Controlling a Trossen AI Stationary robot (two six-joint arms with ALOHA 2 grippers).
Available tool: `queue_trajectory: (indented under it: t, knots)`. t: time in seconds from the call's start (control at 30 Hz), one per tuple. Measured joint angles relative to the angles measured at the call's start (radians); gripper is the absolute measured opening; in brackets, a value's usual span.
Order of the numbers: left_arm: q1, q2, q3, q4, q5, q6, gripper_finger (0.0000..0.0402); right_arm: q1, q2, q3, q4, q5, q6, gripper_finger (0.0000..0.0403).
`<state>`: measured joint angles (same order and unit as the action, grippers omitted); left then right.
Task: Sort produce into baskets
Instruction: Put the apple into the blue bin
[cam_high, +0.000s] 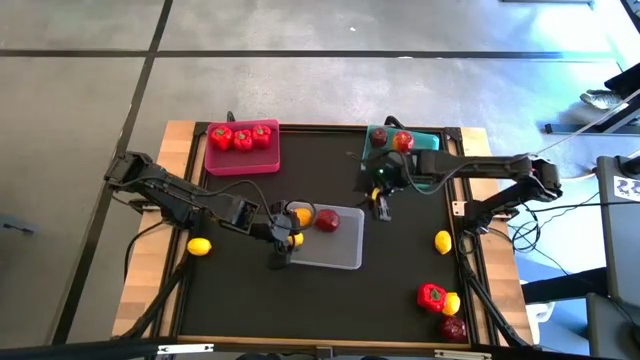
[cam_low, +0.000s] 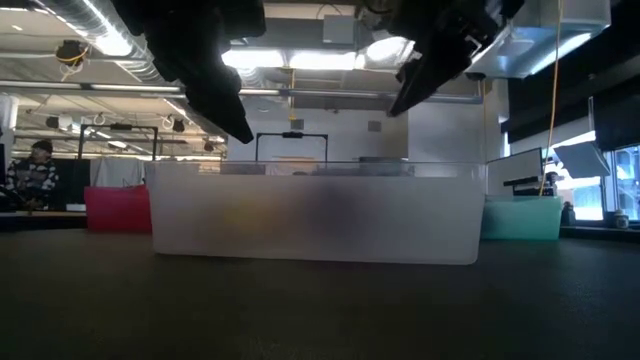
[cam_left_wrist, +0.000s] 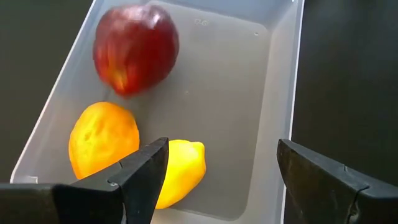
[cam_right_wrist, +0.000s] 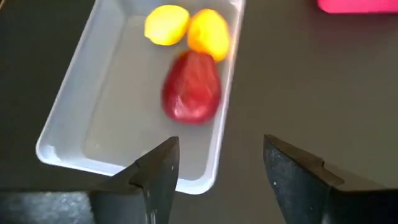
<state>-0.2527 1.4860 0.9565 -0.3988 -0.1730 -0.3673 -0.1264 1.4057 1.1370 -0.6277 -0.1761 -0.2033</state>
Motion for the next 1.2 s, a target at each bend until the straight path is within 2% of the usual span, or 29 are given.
queue_trajectory:
  t: [0.2,0.33,0.47,0.6,0.8,1.03,1.2]
  knots:
    - [0.0,0.0,0.0,0.013,-0.026,-0.001,0.0294,0.011,0.019,0.0,0.03,-0.085,0.055,0.0229]
    - [0.015,0.003,0.0,0.077,-0.042,-0.004,0.0294,0.037,0.05,0.0,0.055,-0.06,0.1,0.0237]
    - [0.06,0.034,0.0,0.147,-0.037,0.006,0.0294,0.044,0.073,0.0,0.054,-0.016,0.138,0.0271]
    - [0.116,0.076,0.007,0.202,0.013,0.063,0.0294,0.042,0.081,0.0,0.033,0.038,0.154,0.0315]
    - [0.178,0.165,0.094,0.197,0.094,0.116,0.0301,0.041,0.084,0.0,0.017,0.055,0.143,0.0354]
    - [0.208,0.284,0.19,0.143,0.13,0.239,0.0344,0.041,0.084,0.0,0.017,0.055,0.12,0.0358]
    - [0.22,0.32,0.215,0.115,0.127,0.346,0.0349,0.041,0.084,0.0,0.005,0.056,0.119,0.0357]
